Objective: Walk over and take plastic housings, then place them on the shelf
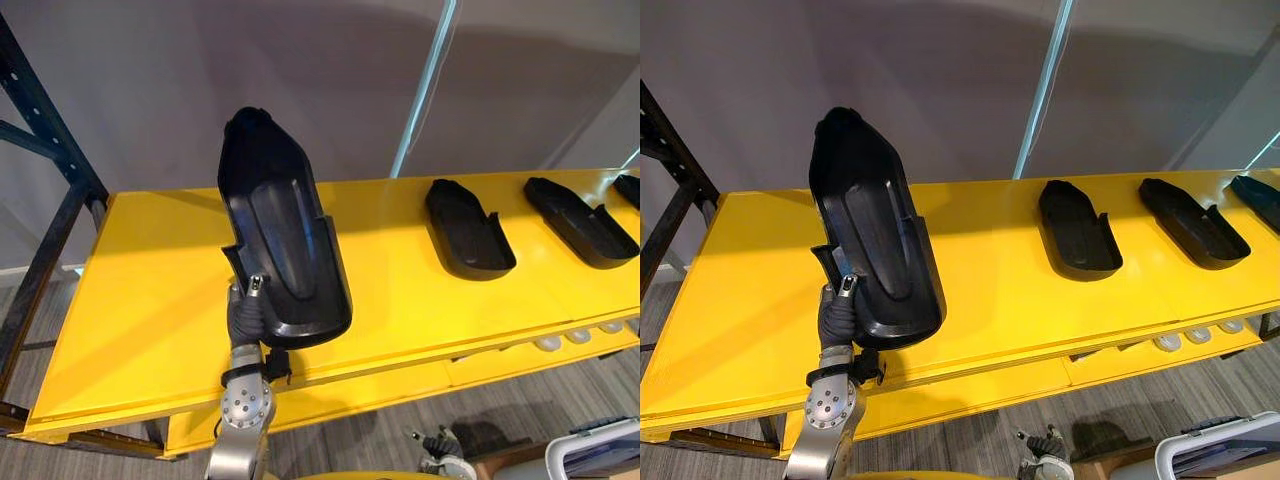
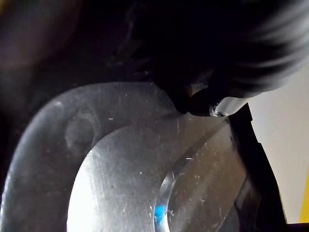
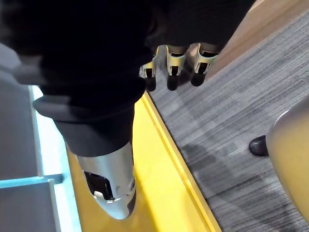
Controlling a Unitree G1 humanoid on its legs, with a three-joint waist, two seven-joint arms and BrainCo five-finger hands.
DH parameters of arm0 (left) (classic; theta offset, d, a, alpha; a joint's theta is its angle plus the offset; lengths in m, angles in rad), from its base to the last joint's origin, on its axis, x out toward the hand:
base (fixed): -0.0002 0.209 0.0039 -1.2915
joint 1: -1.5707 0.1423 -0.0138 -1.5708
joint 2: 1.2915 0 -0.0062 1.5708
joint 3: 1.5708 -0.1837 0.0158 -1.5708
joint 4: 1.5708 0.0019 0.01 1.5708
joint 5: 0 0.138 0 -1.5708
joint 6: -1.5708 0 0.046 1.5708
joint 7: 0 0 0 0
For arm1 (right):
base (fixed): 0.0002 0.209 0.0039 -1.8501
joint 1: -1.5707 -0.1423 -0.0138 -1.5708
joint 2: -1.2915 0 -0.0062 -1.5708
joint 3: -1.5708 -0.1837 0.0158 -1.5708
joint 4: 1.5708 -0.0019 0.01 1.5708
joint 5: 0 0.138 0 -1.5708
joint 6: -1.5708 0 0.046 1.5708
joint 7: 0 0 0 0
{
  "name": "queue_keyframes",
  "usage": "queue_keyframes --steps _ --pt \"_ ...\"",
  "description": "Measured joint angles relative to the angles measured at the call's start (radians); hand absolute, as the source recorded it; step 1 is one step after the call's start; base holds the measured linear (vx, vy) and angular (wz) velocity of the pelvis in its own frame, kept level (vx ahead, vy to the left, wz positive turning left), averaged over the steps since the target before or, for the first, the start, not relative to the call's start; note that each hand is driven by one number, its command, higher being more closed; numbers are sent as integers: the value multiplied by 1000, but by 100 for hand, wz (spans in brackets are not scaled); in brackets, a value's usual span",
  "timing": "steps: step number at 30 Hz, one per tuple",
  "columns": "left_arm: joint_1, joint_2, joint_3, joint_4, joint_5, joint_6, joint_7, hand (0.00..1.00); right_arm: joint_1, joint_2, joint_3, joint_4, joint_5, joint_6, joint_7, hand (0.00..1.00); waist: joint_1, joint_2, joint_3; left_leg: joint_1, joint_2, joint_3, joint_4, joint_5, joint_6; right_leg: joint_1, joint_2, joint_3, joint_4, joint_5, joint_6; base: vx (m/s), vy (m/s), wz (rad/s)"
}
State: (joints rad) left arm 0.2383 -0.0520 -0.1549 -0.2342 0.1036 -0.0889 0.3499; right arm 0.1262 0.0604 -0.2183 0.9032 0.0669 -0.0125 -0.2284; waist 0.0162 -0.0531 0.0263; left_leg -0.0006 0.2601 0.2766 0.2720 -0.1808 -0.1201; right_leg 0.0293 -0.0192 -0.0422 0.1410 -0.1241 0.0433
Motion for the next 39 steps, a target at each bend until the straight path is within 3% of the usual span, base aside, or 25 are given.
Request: queue_keyframes --steps 16,30,31,39 --pt "-154 68 140 138 62 78 23 100 34 -20 -13 22 -39 2 28 0 -2 13 -24 -62 5 18 -6 13 0 -35 21 40 -77 81 6 -118 0 -6" --pt "-348 139 227 346 67 154 22 100 32 -23 -21 24 -43 19 59 0 -9 18 -25 -83 2 19 25 4 7 -48 20 49 -75 87 10 -1 2 -1" --pt "-354 143 232 368 68 152 22 0 31 -28 -21 24 -44 19 59 0 -9 19 -26 -77 1 23 24 4 7 -52 20 51 -74 89 8 11 12 -15" --pt "-375 153 306 507 67 172 27 0 27 -38 -21 22 -51 19 59 0 -28 37 -34 -59 -4 43 -4 16 2 -52 18 73 -100 114 8 -18 0 -10"
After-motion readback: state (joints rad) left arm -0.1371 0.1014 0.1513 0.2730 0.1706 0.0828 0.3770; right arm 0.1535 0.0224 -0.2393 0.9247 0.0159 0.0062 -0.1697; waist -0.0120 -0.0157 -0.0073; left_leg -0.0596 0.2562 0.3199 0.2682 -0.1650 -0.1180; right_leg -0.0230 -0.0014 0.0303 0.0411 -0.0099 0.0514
